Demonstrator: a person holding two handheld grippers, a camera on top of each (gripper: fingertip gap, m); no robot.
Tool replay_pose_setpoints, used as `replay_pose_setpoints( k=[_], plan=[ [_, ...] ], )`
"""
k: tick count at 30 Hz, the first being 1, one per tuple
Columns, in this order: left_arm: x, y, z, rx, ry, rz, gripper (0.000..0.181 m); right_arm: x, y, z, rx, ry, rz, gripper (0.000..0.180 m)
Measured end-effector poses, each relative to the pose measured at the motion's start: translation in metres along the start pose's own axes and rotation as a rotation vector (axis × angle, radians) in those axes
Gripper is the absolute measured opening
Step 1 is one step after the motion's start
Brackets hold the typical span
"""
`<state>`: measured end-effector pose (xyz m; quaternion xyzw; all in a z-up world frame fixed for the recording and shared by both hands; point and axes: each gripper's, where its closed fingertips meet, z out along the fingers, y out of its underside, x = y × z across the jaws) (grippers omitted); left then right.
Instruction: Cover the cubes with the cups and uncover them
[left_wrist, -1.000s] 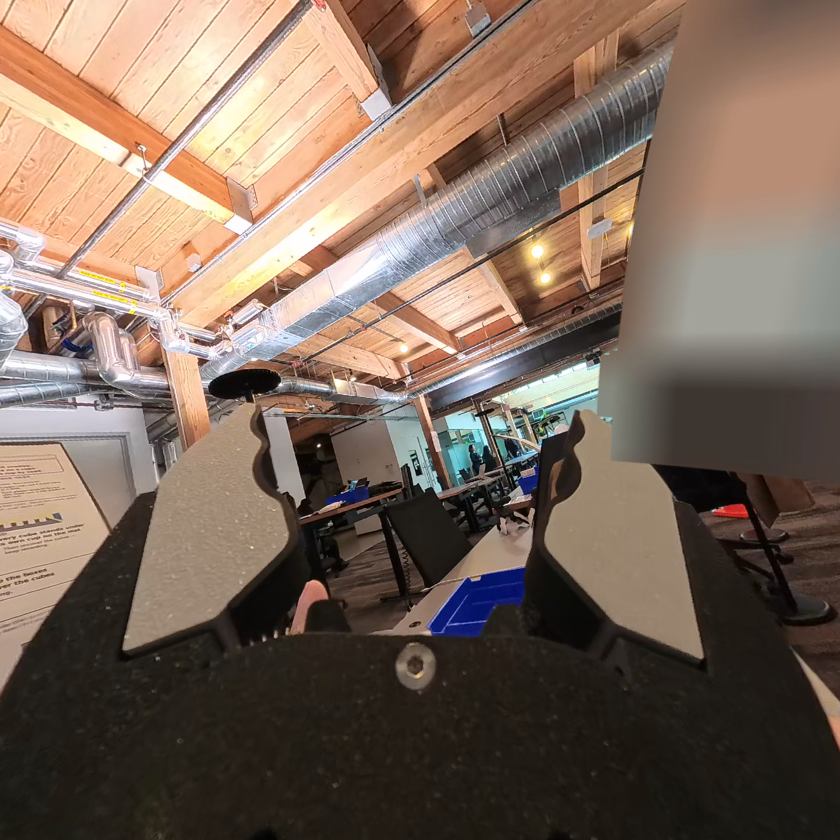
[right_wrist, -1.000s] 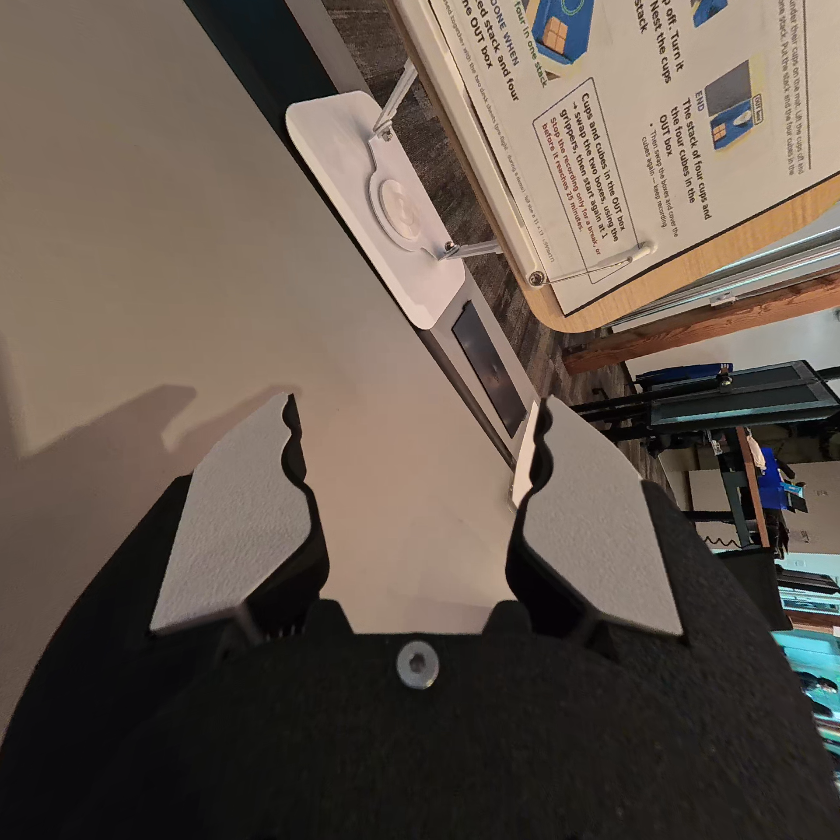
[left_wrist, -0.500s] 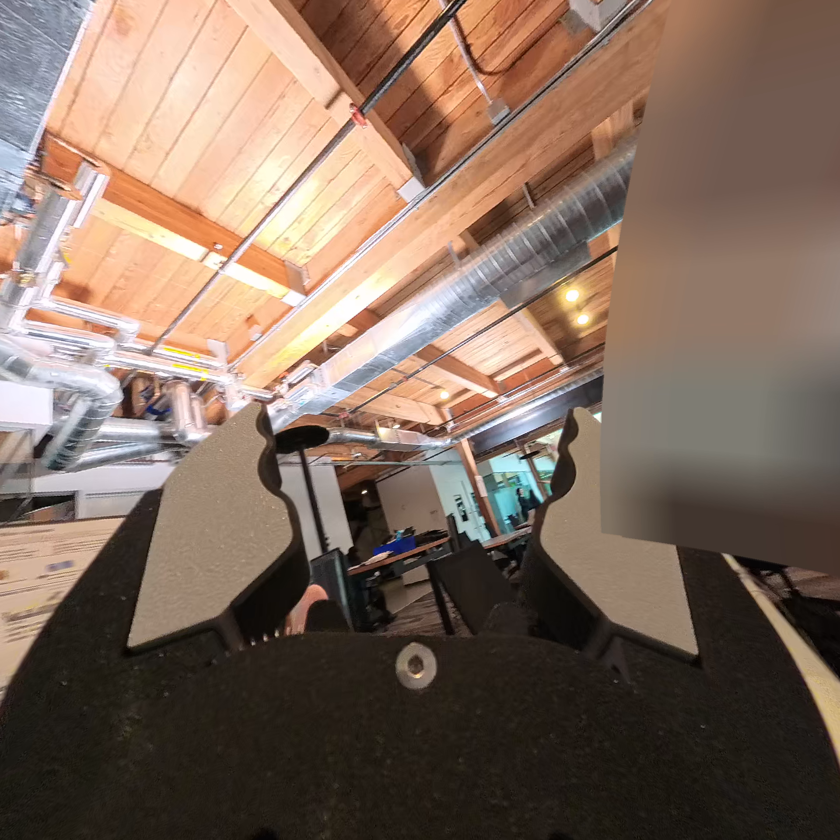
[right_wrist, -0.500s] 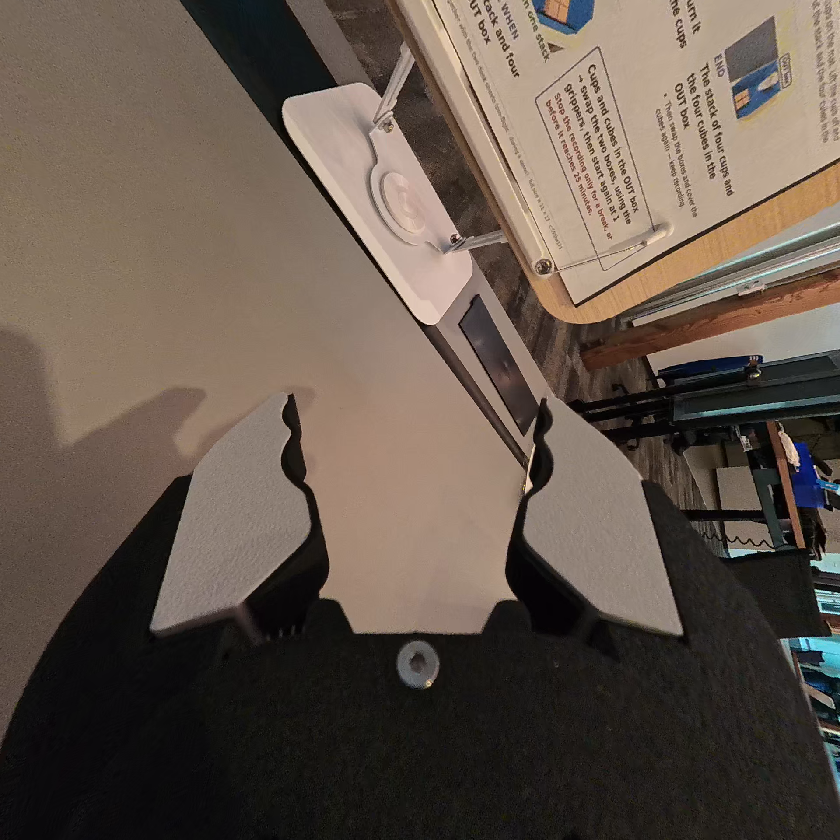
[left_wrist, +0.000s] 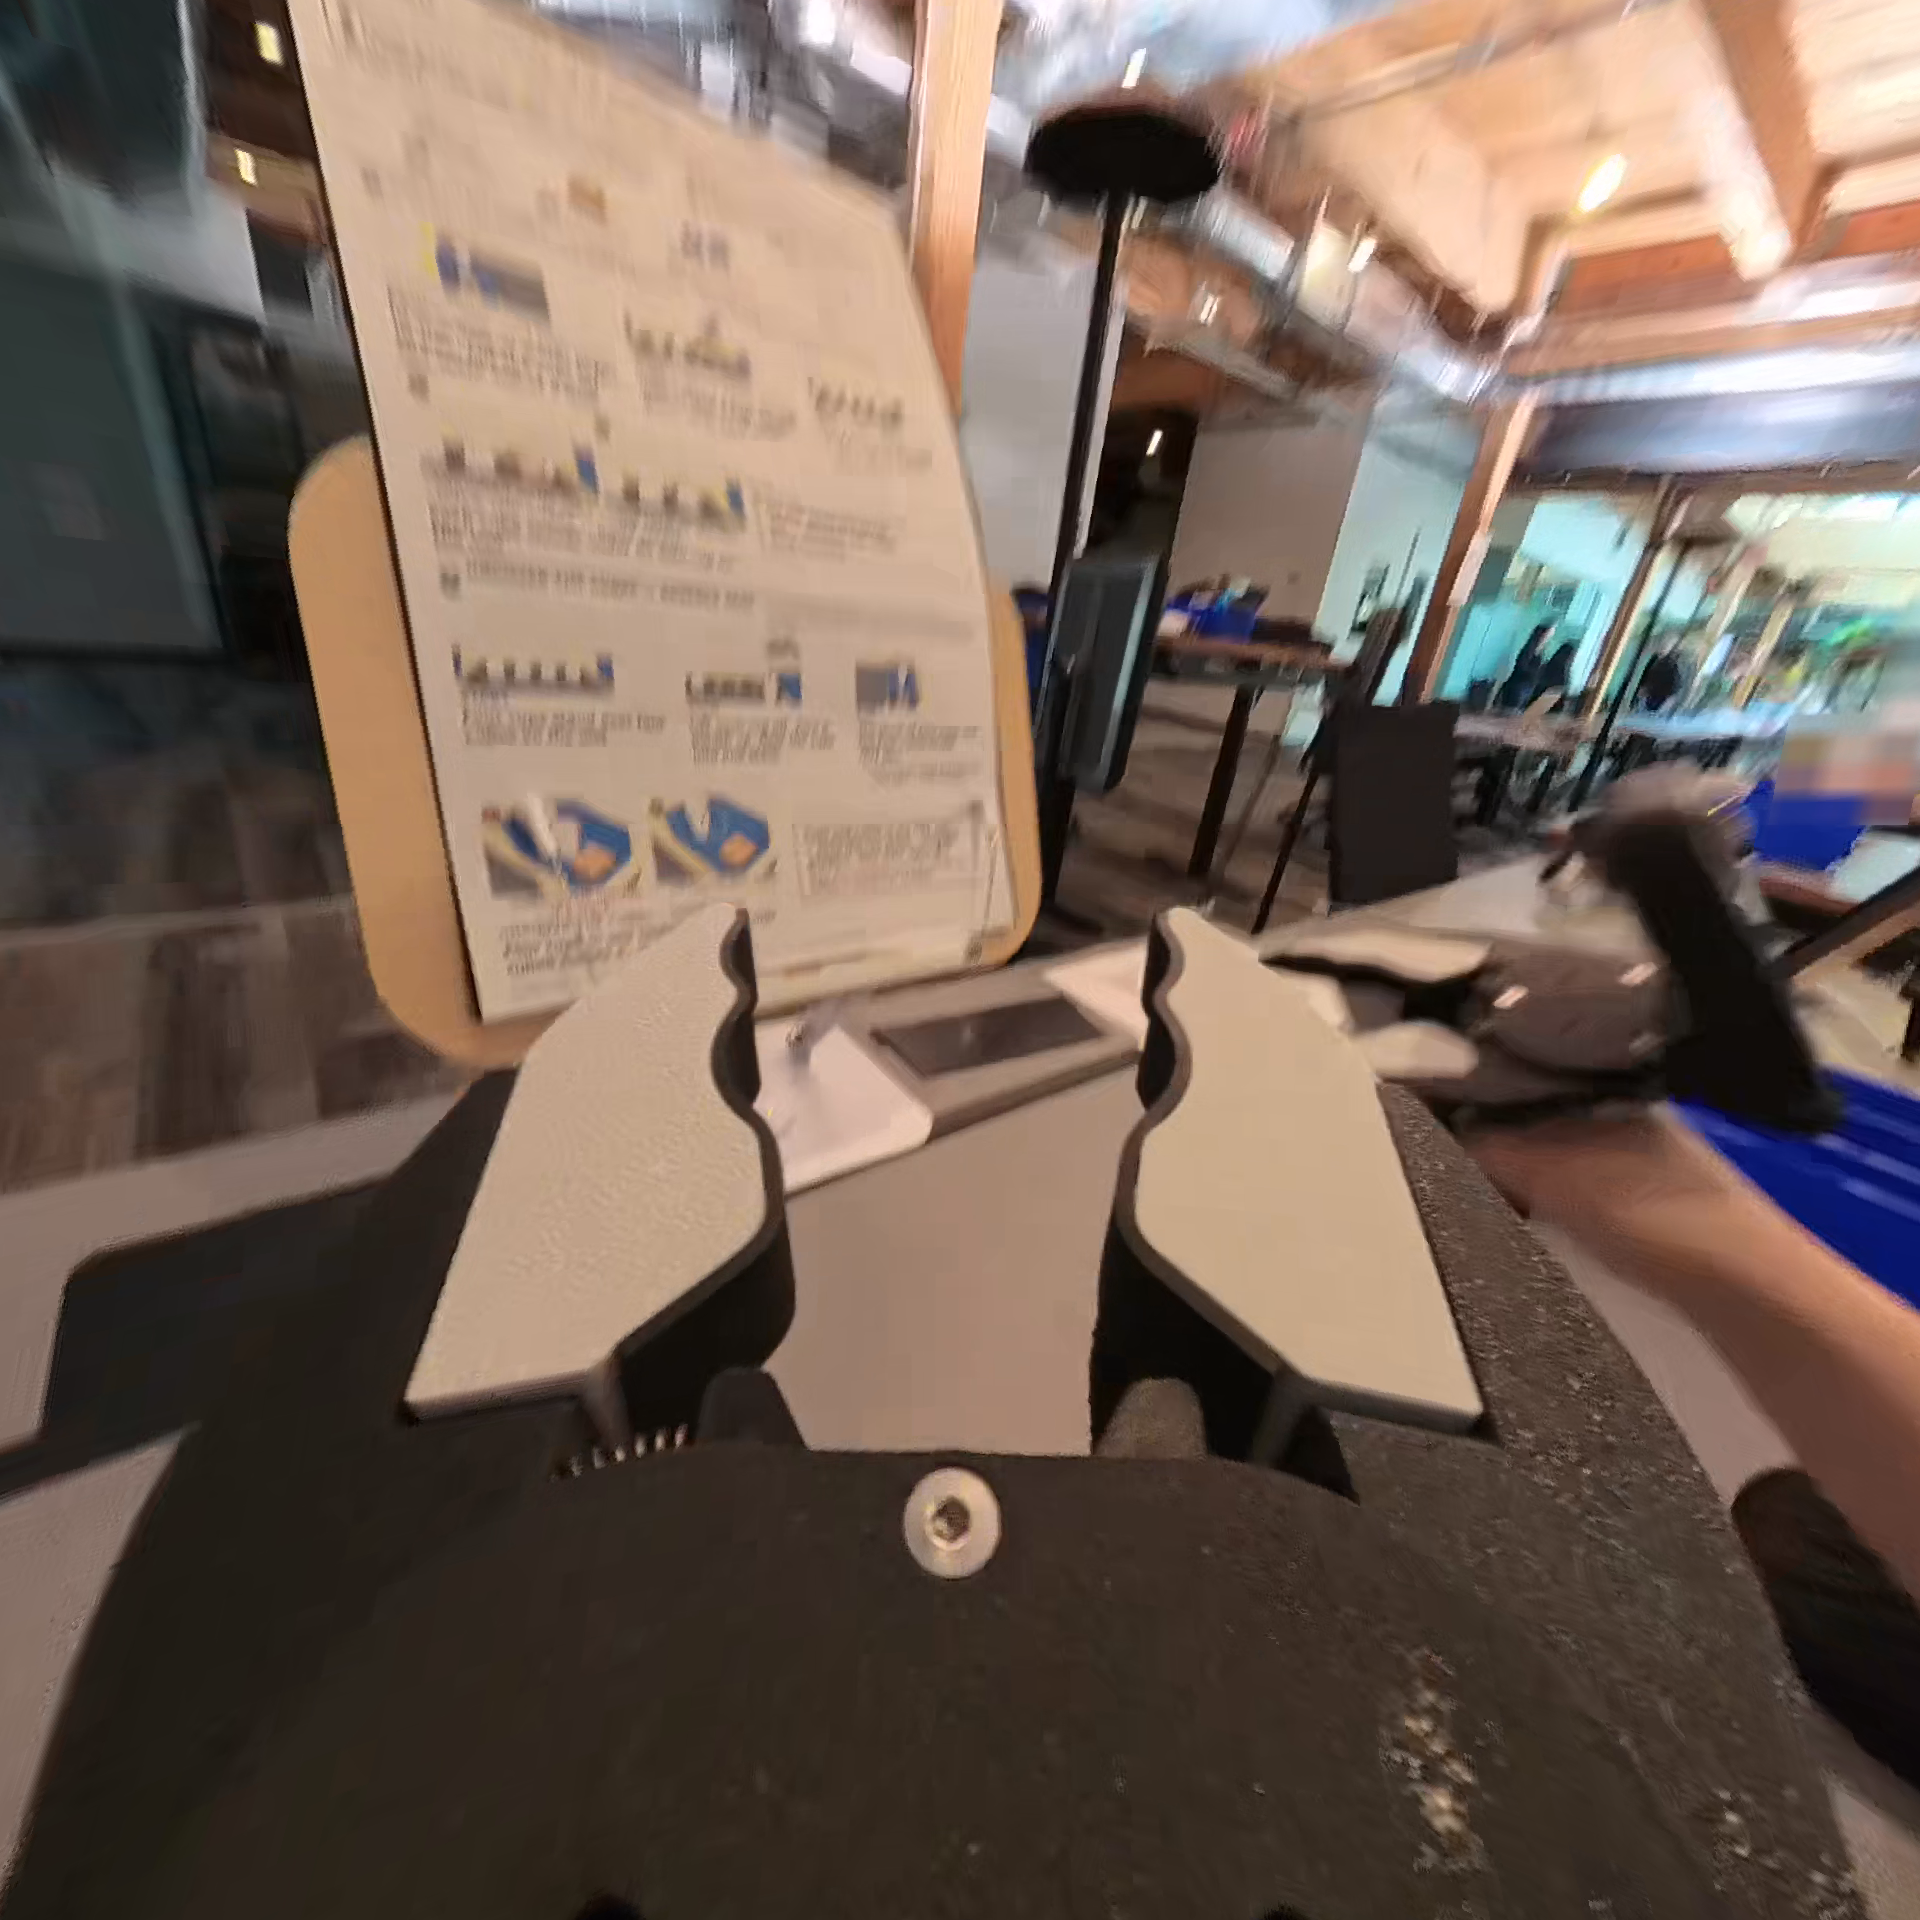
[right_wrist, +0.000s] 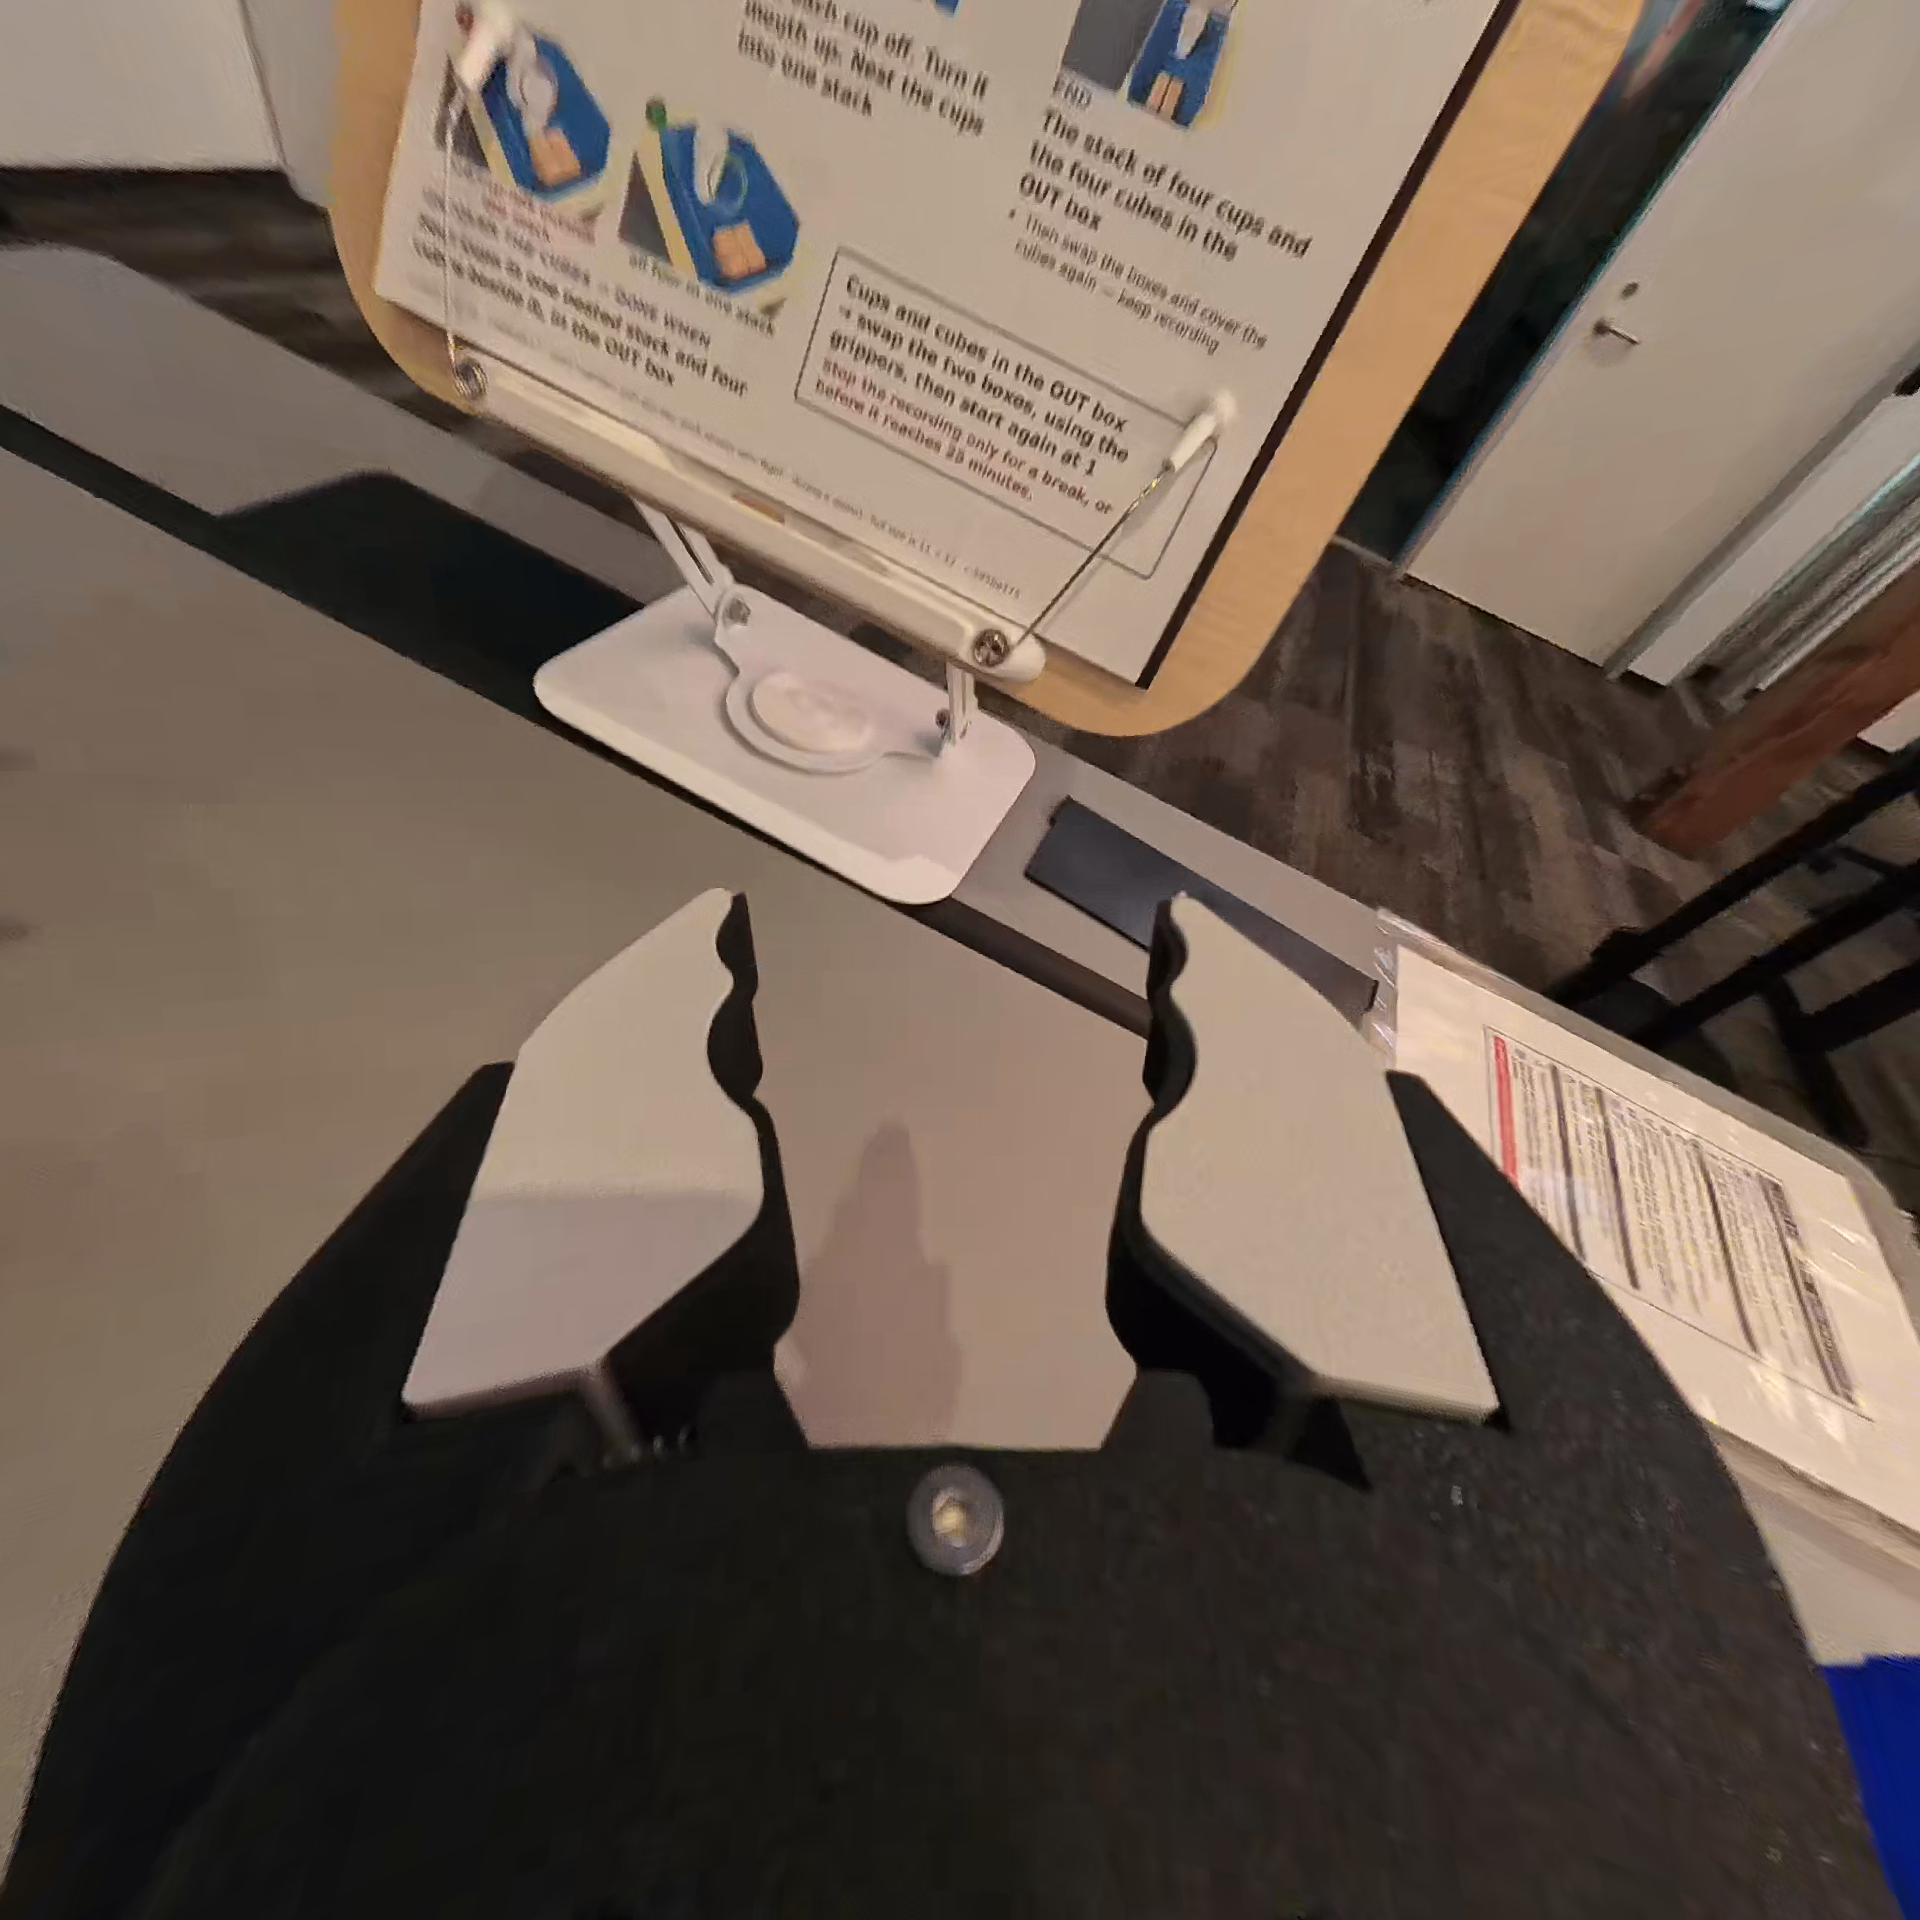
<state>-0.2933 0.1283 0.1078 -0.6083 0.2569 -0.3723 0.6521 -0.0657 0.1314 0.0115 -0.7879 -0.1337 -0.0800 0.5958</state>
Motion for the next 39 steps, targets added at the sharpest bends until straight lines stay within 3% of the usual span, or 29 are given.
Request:
replay_pose_setpoints(
  k=[5, 7, 10, 13, 17, 20, 24, 29, 39],
  plan=[
    [-0.006, 0.035, 0.006, -0.210, -0.039, 0.112, 0.057, 0.007, -0.014, -0.015, 0.097, -0.072, 0.072, 0.054],
    [0.003, 0.028, -0.001, -0.227, -0.021, 0.117, 0.048, 0.005, -0.022, -0.023, 0.142, -0.121, 0.100, 0.038],
    [0.010, 0.006, -0.029, -0.222, -0.043, 0.144, 0.038, 0.009, -0.027, -0.030, 0.140, -0.132, 0.097, 0.033],
    [-0.010, -0.015, -0.076, -0.254, -0.140, 0.208, 0.036, 0.014, -0.029, -0.034, 0.128, -0.118, 0.053, 0.030],
    [-0.093, -0.013, -0.162, -0.471, -0.395, 0.307, 0.034, 0.012, -0.026, -0.035, 0.095, -0.156, 0.049, 0.030],
    [-0.170, 0.015, -0.235, -0.698, -0.598, 0.273, 0.037, 0.010, -0.023, -0.033, 0.071, -0.175, 0.040, 0.032],
    [-0.218, 0.077, -0.304, -0.974, -0.699, 0.056, 0.047, 0.009, -0.022, -0.032, 0.050, -0.165, 0.013, 0.035],
    [-0.225, 0.118, -0.319, -1.106, -0.707, -0.106, 0.060, 0.008, -0.022, -0.034, 0.042, -0.167, 0.000, 0.037],
    [-0.235, 0.147, -0.328, -1.285, -0.725, -0.158, 0.065, 0.024, -0.018, -0.039, 0.033, -0.150, 0.038, 0.041]
  ],
)
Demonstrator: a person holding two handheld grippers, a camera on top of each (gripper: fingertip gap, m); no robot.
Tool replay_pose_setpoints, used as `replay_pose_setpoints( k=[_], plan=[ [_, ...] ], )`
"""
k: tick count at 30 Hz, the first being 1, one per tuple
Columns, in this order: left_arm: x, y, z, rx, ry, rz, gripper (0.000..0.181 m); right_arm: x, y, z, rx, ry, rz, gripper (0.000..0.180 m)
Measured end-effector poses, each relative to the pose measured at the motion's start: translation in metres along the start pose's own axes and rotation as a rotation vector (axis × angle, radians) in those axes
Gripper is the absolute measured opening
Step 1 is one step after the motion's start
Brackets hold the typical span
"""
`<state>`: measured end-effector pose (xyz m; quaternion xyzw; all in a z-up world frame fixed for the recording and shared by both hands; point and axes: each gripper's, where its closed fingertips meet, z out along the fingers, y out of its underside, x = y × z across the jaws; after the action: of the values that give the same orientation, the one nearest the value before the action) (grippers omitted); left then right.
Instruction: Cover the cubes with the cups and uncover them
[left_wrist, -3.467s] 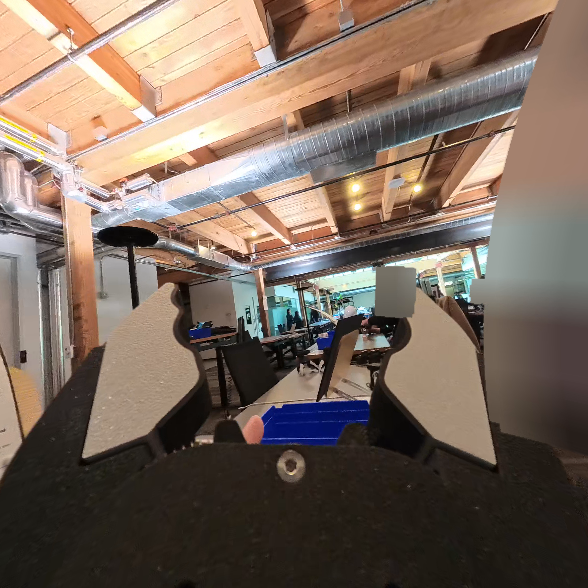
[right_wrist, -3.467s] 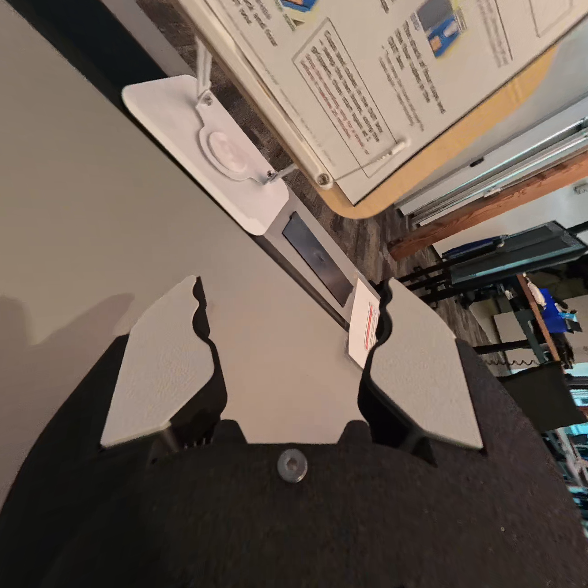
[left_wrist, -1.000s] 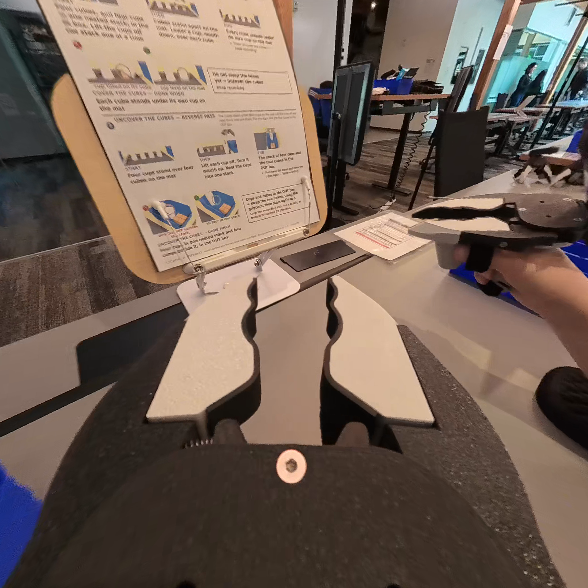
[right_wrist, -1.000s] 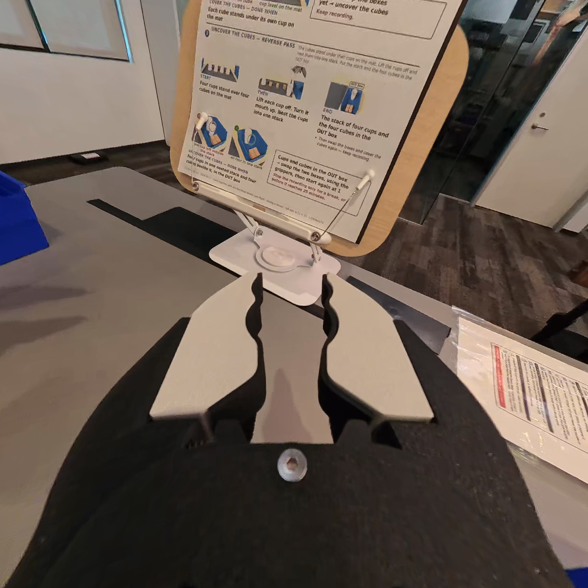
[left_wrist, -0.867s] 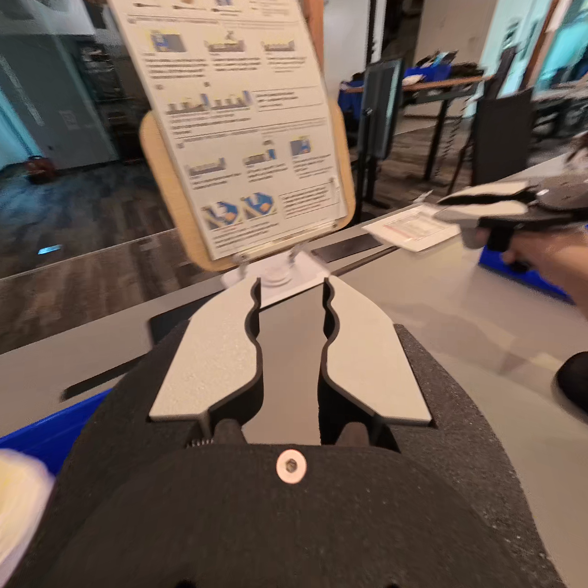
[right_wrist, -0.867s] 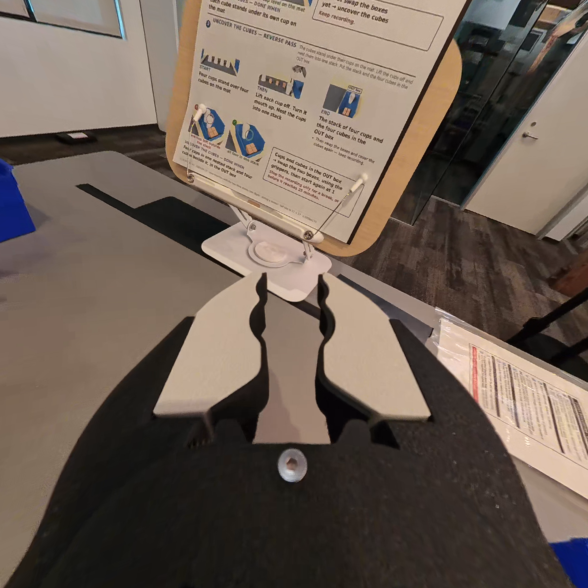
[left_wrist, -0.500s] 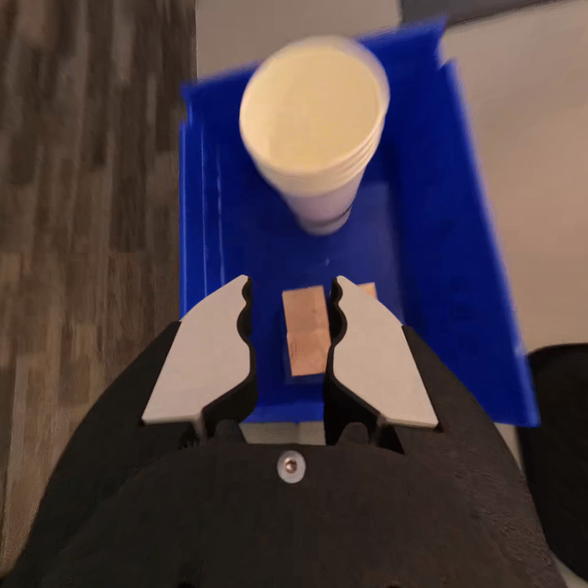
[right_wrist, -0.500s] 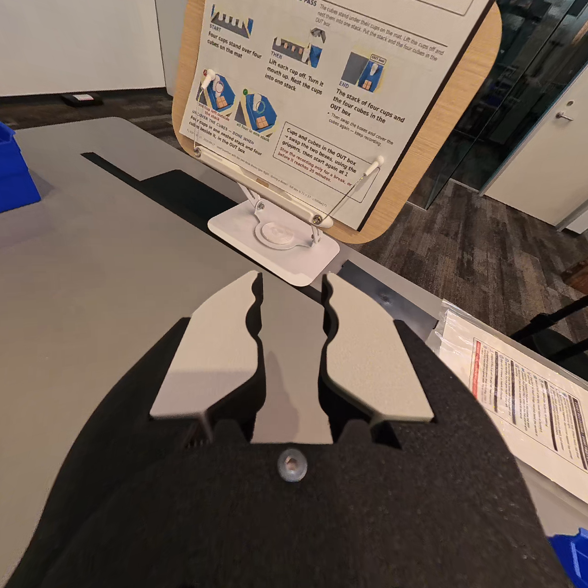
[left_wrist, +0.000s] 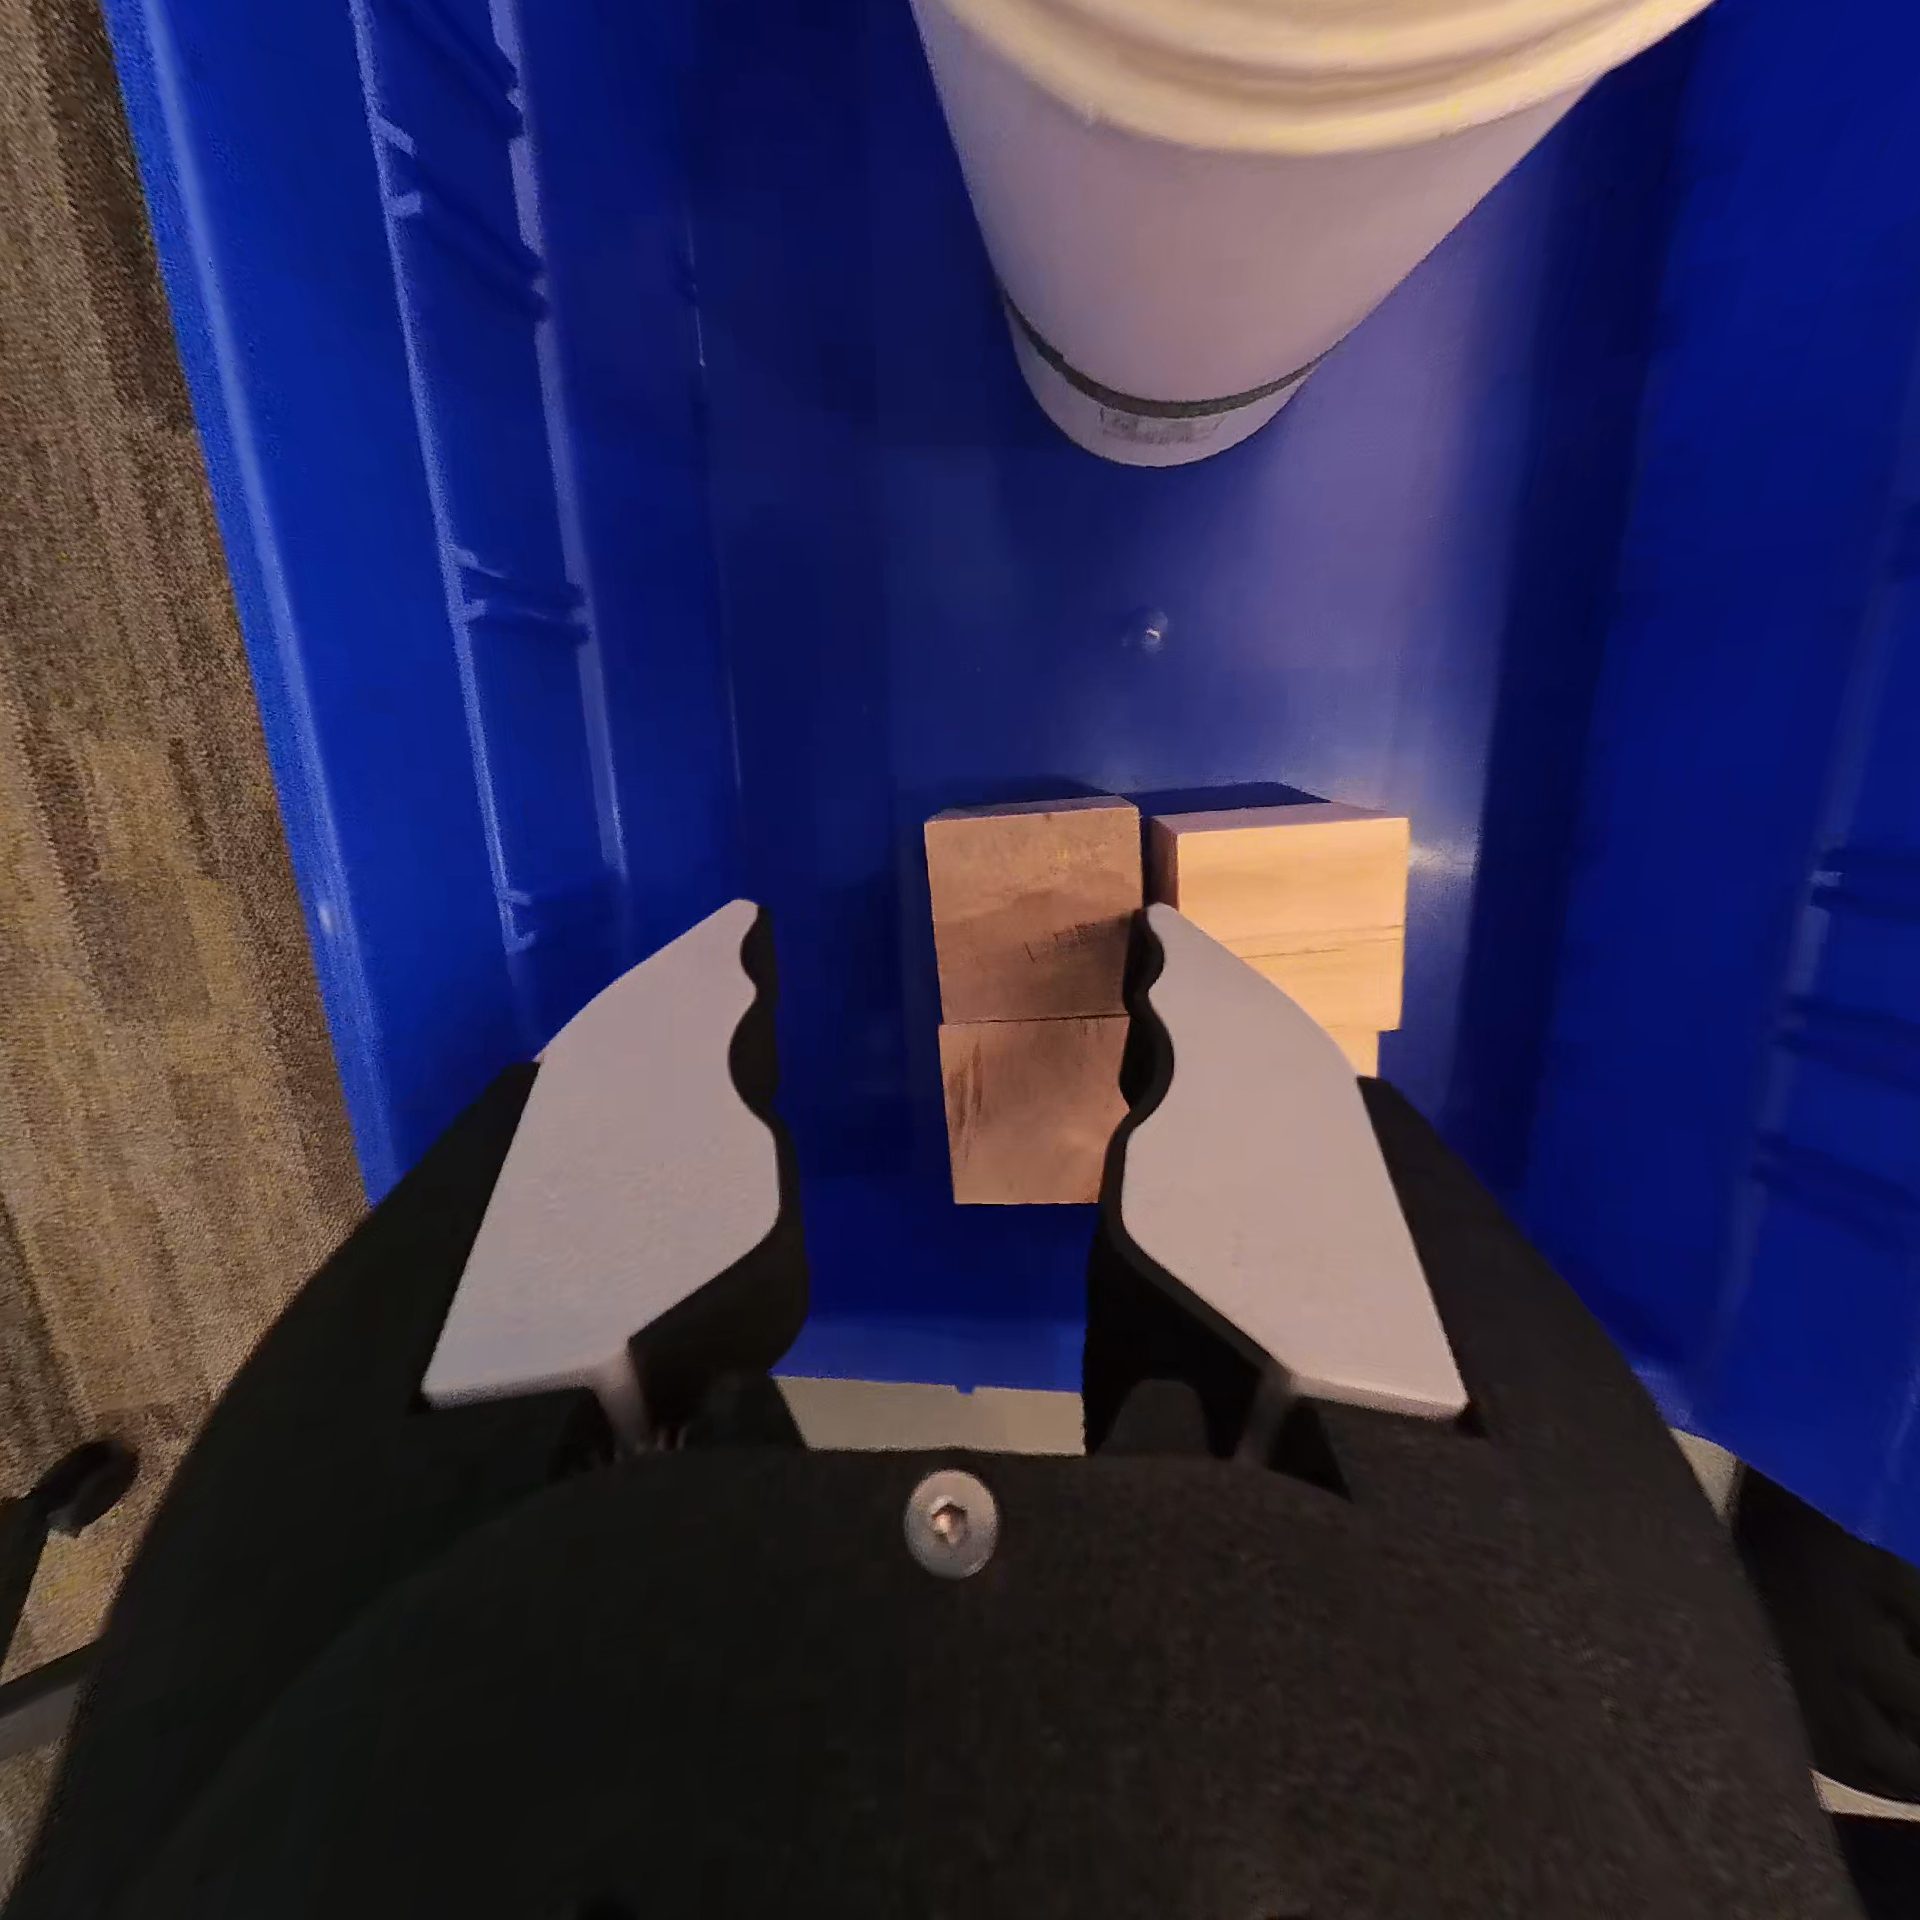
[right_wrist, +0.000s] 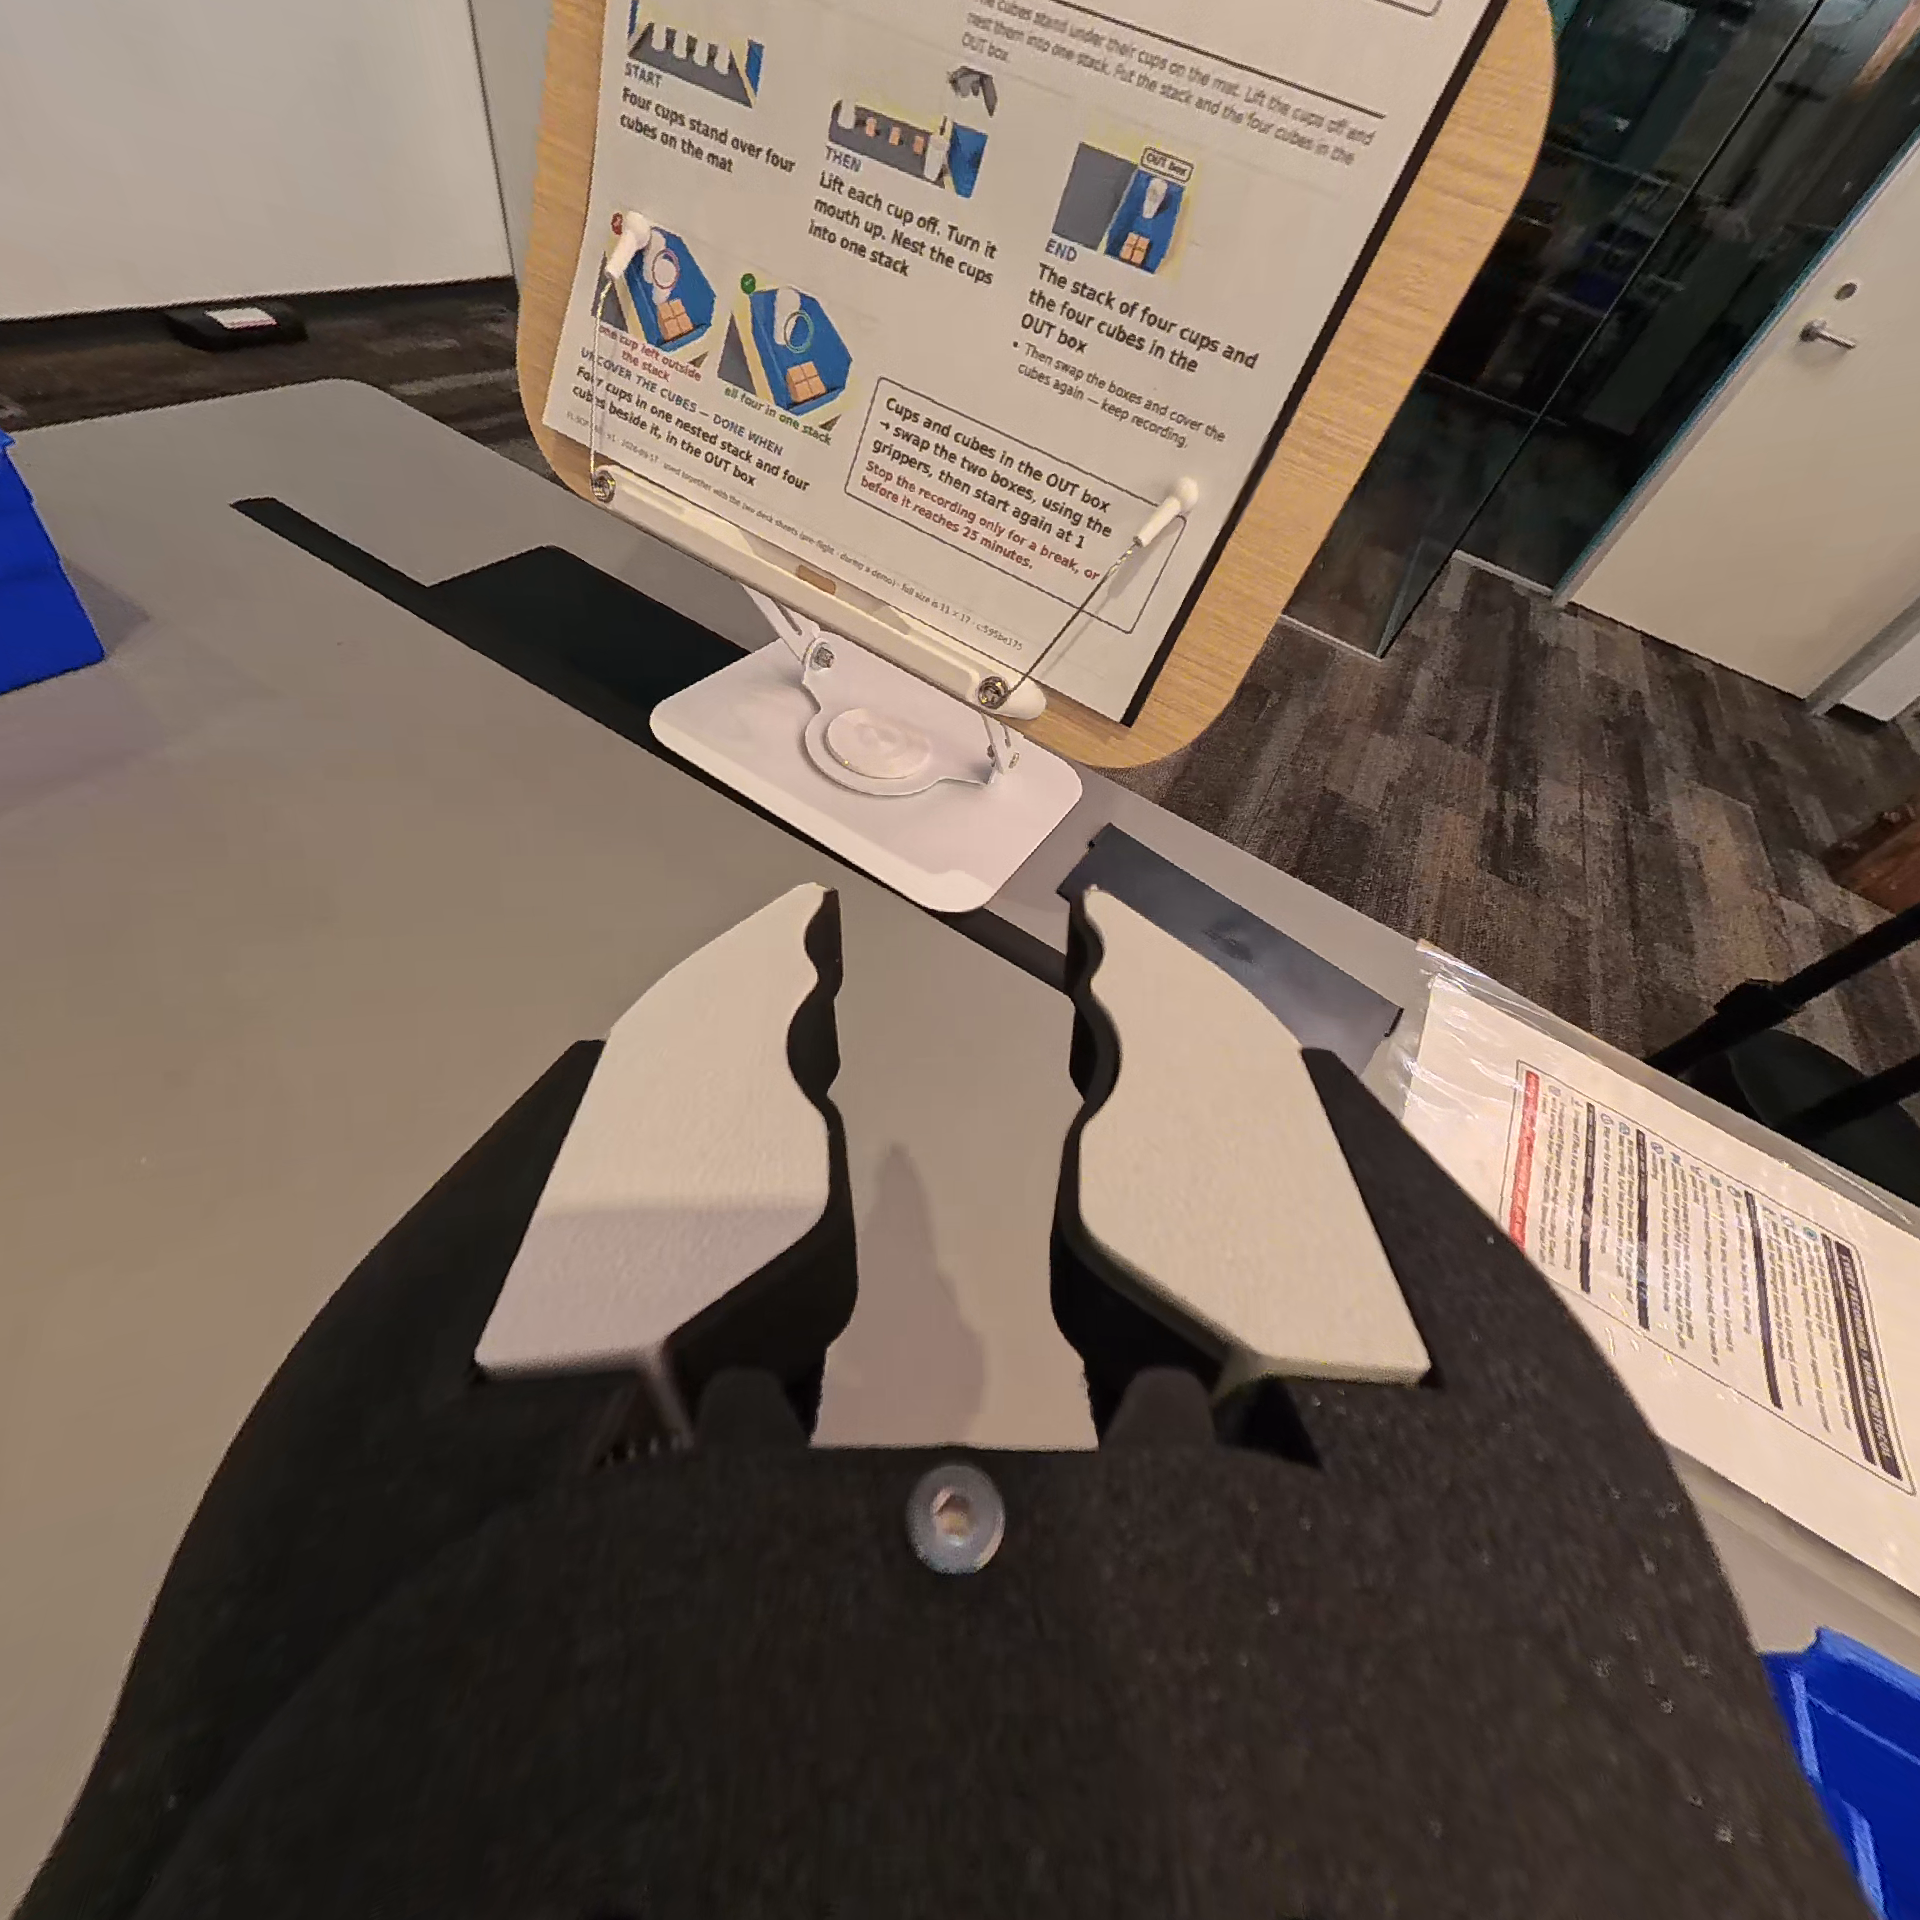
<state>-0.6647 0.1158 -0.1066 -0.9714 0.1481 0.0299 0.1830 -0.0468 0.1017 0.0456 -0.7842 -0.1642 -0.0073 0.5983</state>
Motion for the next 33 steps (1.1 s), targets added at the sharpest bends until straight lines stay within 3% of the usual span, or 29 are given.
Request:
replay_pose_setpoints(
  k=[10, 33],
  plan=[
    [0.004, -0.001, 0.004, -0.021, 0.086, -0.087, 0.063, 0.015, -0.001, -0.009, 0.019, 0.021, 0.041, 0.042],
    [0.002, 0.003, 0.013, -0.082, -0.019, 0.015, 0.060, 0.018, 0.003, -0.008, -0.001, 0.033, 0.042, 0.044]
  ],
)
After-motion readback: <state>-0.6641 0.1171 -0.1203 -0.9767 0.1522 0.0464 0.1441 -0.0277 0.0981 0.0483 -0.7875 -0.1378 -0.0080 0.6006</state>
